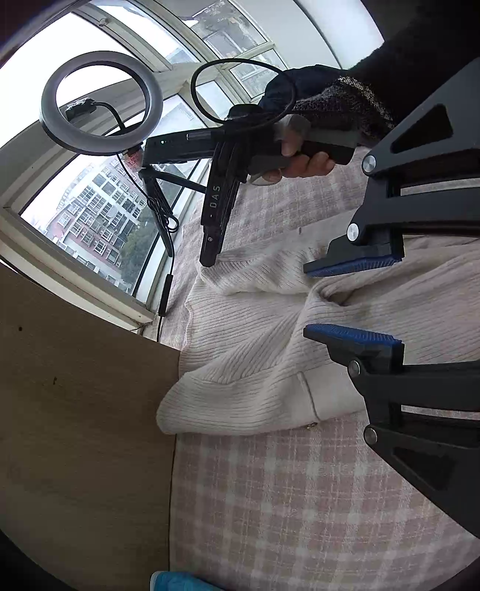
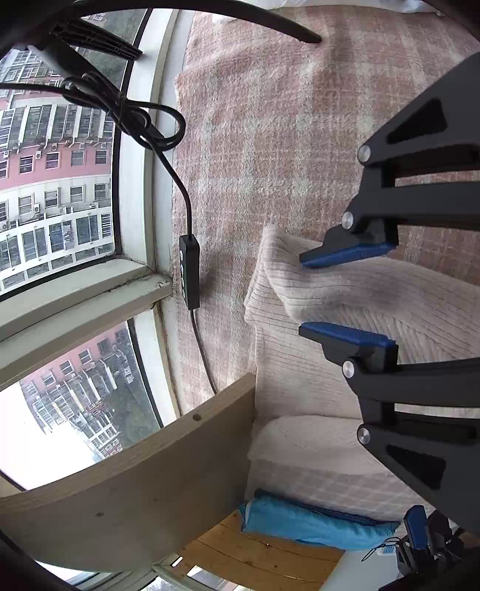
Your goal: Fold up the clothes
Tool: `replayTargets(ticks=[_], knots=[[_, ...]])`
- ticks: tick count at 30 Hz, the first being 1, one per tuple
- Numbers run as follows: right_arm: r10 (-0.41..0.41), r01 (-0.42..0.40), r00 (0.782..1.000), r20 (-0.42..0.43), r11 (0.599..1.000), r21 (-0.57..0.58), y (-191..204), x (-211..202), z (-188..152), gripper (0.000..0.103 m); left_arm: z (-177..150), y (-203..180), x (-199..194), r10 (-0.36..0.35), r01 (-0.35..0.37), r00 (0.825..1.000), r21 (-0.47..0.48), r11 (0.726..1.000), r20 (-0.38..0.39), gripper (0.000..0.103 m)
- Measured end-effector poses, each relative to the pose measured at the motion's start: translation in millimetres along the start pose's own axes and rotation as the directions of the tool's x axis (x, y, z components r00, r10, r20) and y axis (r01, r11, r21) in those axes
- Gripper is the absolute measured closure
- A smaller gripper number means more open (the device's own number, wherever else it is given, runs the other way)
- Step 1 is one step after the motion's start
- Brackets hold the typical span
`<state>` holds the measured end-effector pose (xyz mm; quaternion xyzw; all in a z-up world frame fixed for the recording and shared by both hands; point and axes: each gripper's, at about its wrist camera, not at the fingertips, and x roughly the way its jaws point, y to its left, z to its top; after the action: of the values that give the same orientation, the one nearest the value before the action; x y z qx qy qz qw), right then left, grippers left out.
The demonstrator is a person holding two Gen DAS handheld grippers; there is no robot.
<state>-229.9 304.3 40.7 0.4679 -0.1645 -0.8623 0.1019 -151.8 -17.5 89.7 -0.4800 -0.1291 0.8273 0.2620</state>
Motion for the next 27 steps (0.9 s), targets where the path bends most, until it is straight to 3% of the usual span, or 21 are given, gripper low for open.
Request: replayTargets(ticks=[3,4,8,11,13,14,16,18,20,21,23,25,27], knots=[[0.118,-0.118,0.993,-0.023,0.993,0.005,20,-5,-6,0.071,-11,-3,16,0.051,-0.050,0.998,0.066,0.997,-0.020,0.078],[0.147,-0.147,0.988,-0.038,0.989,0.000,30,-1,-6,0.071,-13,-1,24,0.037,-0.035,0.999,0.054,0.998,-0.035,0.078],[0.159,-0.170,0.978,-0.133,0.982,-0.078,72,37,-5,0.052,-23,2,48,0.008,-0.006,0.997,0.033,0.999,-0.080,0.078],[0.173,-0.190,0.965,-0.199,0.979,-0.071,90,71,-6,0.052,-28,3,53,-0.018,0.022,0.995,0.045,0.999,-0.096,0.078],[0.182,-0.199,0.962,-0.203,0.978,-0.066,95,87,-10,0.062,-30,4,53,-0.032,0.038,0.995,0.054,0.998,-0.099,0.078],[0.144,-0.165,0.970,-0.197,0.981,-0.097,99,92,-12,0.089,-30,6,53,-0.039,0.044,0.994,0.052,0.998,-0.101,0.078],[0.075,-0.103,0.978,-0.194,0.985,-0.138,106,95,-12,0.093,-30,10,50,-0.060,0.065,0.992,0.040,0.997,-0.111,0.078],[0.079,-0.103,0.973,-0.215,0.989,-0.105,106,87,-6,0.089,-25,12,41,-0.074,0.077,0.992,0.029,0.997,-0.098,0.078],[0.162,-0.169,0.979,-0.123,0.985,-0.047,91,46,-1,0.088,-17,12,30,-0.079,0.082,0.995,0.036,0.996,-0.066,0.078],[0.203,-0.205,0.977,-0.069,0.979,-0.021,83,24,2,0.080,-13,11,25,-0.082,0.084,0.995,0.040,0.996,-0.050,0.078],[0.166,-0.167,0.985,0.040,0.985,0.039,57,-15,0,0.068,2,9,24,-0.094,0.095,0.995,0.045,0.994,-0.031,0.068],[0.097,-0.107,0.990,0.107,0.989,0.098,31,-42,-4,0.068,23,4,36,-0.113,0.114,0.993,0.047,0.992,-0.029,0.060],[0.042,-0.060,0.992,0.121,0.987,0.149,5,-53,-11,0.069,38,-6,58,-0.109,0.113,0.993,0.062,0.992,-0.053,0.059]])
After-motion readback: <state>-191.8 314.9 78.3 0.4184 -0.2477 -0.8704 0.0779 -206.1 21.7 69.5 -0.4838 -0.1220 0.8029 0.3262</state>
